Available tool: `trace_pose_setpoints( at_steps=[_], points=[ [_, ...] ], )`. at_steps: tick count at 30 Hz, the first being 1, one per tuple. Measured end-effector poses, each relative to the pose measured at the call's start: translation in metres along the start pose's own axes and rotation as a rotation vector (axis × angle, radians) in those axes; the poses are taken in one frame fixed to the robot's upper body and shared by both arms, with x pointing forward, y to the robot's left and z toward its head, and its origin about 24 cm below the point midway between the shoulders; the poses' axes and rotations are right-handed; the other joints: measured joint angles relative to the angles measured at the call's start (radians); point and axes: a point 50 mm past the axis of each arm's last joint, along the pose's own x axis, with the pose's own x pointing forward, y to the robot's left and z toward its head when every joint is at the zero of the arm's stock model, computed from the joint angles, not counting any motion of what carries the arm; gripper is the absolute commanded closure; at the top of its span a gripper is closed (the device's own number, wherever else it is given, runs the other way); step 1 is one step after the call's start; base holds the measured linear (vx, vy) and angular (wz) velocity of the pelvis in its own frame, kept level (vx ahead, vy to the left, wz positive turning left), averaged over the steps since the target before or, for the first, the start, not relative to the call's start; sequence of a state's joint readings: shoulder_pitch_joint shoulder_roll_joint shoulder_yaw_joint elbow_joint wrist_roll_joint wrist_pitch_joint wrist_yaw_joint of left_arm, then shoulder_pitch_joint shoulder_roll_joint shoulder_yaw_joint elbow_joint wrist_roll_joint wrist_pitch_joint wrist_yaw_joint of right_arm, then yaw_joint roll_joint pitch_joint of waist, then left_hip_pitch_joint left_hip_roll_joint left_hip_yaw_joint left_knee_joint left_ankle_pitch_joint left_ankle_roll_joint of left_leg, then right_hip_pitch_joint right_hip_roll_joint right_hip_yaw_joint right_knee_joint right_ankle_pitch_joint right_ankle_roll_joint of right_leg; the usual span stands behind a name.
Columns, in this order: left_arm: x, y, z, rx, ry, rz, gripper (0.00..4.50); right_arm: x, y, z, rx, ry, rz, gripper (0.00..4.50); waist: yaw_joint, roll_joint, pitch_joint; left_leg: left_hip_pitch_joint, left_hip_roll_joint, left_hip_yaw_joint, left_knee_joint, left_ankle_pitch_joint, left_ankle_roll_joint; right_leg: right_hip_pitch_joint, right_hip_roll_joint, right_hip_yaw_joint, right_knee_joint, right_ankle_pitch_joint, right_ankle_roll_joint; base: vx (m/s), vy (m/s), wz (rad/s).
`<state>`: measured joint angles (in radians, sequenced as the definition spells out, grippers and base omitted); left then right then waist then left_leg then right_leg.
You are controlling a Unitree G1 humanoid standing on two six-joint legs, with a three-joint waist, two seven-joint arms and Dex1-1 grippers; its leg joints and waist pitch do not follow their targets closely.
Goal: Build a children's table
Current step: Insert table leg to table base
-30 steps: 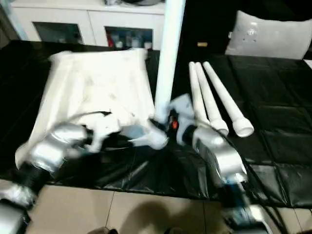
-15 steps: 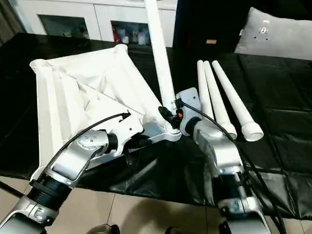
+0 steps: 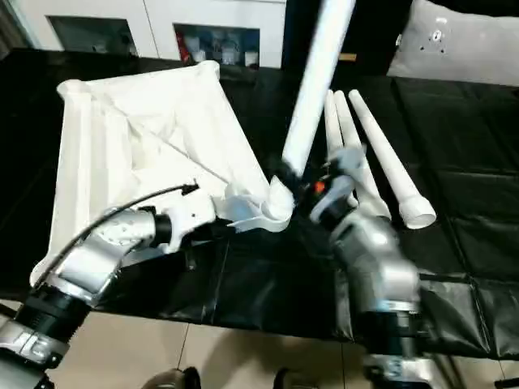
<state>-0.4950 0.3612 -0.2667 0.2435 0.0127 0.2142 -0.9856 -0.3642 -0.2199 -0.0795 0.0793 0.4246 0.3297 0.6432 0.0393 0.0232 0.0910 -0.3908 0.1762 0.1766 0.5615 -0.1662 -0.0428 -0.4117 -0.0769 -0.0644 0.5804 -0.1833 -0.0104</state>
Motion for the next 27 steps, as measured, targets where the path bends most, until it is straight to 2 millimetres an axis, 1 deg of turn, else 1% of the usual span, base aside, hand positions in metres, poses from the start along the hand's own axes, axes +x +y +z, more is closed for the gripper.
trace_pose_setpoints(
  at_steps=[2,3,6,7,9,10,11,13,15,16,17,18,19,20,22,24,27],
  points=[
    [-0.003,0.008,0.014,-0.019,-0.085,0.02,3.52,-0.001,0.001,-0.006,0.004,0.026,-0.002,2.62,0.003,0.0,0.0,0.0,0.0,0.0,0.002,0.0,0.0,-0.001,0.0,0.0,0.004,0.0,-0.001,0.0,0.0,0.0],
    [-0.005,0.014,0.024,-0.018,-0.128,0.04,3.46,0.001,0.003,-0.008,0.002,0.042,0.005,2.62,0.006,0.0,0.0,0.0,0.0,0.0,0.004,0.0,0.0,-0.001,0.0,0.0,0.006,-0.001,-0.001,0.0,0.0,0.0],
    [-0.007,0.032,0.046,-0.019,-0.208,0.14,3.15,0.002,0.007,-0.01,-0.003,0.05,0.016,2.62,0.013,-0.001,0.001,0.001,0.001,0.0,0.009,0.0,-0.001,-0.001,-0.001,0.001,0.012,-0.001,-0.001,0.0,0.0,0.0],
    [-0.006,0.047,0.058,-0.055,-0.25,0.247,3.07,0.004,0.009,-0.01,-0.006,0.05,0.023,2.62,0.017,-0.001,0.001,0.001,0.001,0.0,0.011,0.001,-0.001,-0.001,-0.001,0.001,0.015,0.0,-0.002,0.0,0.0,0.0],
    [-0.007,0.066,0.074,-0.089,-0.286,0.376,3.01,0.006,0.016,-0.009,-0.021,0.051,0.048,2.62,0.019,-0.002,0.002,0.002,0.001,0.0,0.012,0.0,-0.004,0.001,-0.001,0.001,0.015,0.002,-0.004,0.0,0.0,0.0],
    [-0.006,0.071,0.082,-0.096,-0.294,0.406,2.81,0.007,0.018,-0.009,-0.031,0.056,0.059,2.62,0.02,-0.003,0.002,0.003,0.001,0.0,0.013,0.0,-0.004,0.002,-0.001,0.001,0.015,0.002,-0.004,0.0,0.0,0.0],
    [-0.005,0.072,0.089,-0.092,-0.306,0.42,2.72,0.008,0.02,-0.01,-0.036,0.06,0.069,2.62,0.02,-0.003,0.002,0.004,0.001,0.0,0.014,0.0,-0.004,0.003,-0.001,0.001,0.015,0.002,-0.004,0.0,0.0,0.0],
    [0.002,0.07,0.098,-0.086,-0.328,0.402,2.67,0.01,0.023,-0.011,-0.043,0.07,0.081,2.62,0.02,-0.003,0.002,0.004,0.0,0.0,0.014,0.0,-0.003,0.004,-0.002,0.001,0.015,0.002,-0.004,0.0,0.0,0.0],
    [0.015,0.061,0.103,-0.096,-0.338,0.337,2.62,0.01,0.023,-0.012,-0.06,0.084,0.079,2.62,0.023,-0.003,0.002,0.002,0.0,0.0,0.015,0.002,0.001,0.003,-0.002,0.001,0.015,0.003,-0.004,0.0,0.0,0.0],
    [0.021,0.055,0.106,-0.104,-0.353,0.296,2.38,0.01,0.023,-0.013,-0.068,0.091,0.074,2.62,0.024,-0.003,0.002,0.002,0.0,0.0,0.015,0.003,0.001,0.003,-0.002,0.001,0.015,0.003,-0.004,0.0,0.0,0.0],
    [0.026,0.049,0.11,-0.126,-0.378,0.249,2.38,0.01,0.022,-0.013,-0.077,0.094,0.064,2.62,0.026,-0.003,0.002,0.001,0.0,0.0,0.015,0.003,0.002,0.002,-0.002,0.001,0.016,0.003,-0.004,0.0,0.0,0.0],
    [0.027,0.044,0.117,-0.12,-0.404,0.203,2.24,0.01,0.021,-0.012,-0.085,0.095,0.057,2.62,0.029,-0.003,0.002,0.0,0.001,-0.001,0.015,0.003,0.002,0.001,-0.002,0.0,0.016,0.003,-0.005,0.0,0.0,0.0],
    [0.026,0.041,0.123,-0.109,-0.427,0.172,2.23,0.01,0.02,-0.011,-0.09,0.096,0.051,2.62,0.032,-0.003,0.002,0.0,0.001,-0.001,0.016,0.003,0.002,0.001,-0.002,0.0,0.016,0.003,-0.005,0.0,0.0,0.0],
    [0.025,0.038,0.129,-0.094,-0.452,0.147,2.2,0.009,0.019,-0.011,-0.095,0.098,0.044,2.62,0.033,-0.002,0.002,0.0,0.001,-0.001,0.016,0.003,0.003,0.001,-0.002,0.0,0.016,0.003,-0.005,0.0,0.0,0.0],
    [0.022,0.029,0.141,-0.07,-0.491,0.085,1.95,0.008,0.016,-0.009,-0.118,0.096,0.029,2.62,0.032,-0.002,0.001,0.0,0.001,-0.001,0.017,0.003,0.003,0.001,-0.002,0.0,0.017,0.003,-0.005,0.0,0.0,0.0],
    [0.017,0.026,0.144,-0.056,-0.505,0.077,1.83,0.007,0.014,-0.007,-0.136,0.091,0.015,2.62,0.032,-0.002,0.001,0.001,0.002,-0.001,0.019,0.003,0.003,0.001,-0.002,0.0,0.02,0.003,-0.005,0.0,0.0,0.0],
    [0.019,0.029,0.14,-0.044,-0.488,0.102,1.77,0.006,0.011,-0.011,-0.128,0.112,-0.01,2.62,0.035,-0.002,0.001,0.002,0.002,-0.002,0.024,0.002,0.001,0.003,-0.002,0.0,0.023,0.003,-0.005,0.0,0.0,0.0]
  ],
)
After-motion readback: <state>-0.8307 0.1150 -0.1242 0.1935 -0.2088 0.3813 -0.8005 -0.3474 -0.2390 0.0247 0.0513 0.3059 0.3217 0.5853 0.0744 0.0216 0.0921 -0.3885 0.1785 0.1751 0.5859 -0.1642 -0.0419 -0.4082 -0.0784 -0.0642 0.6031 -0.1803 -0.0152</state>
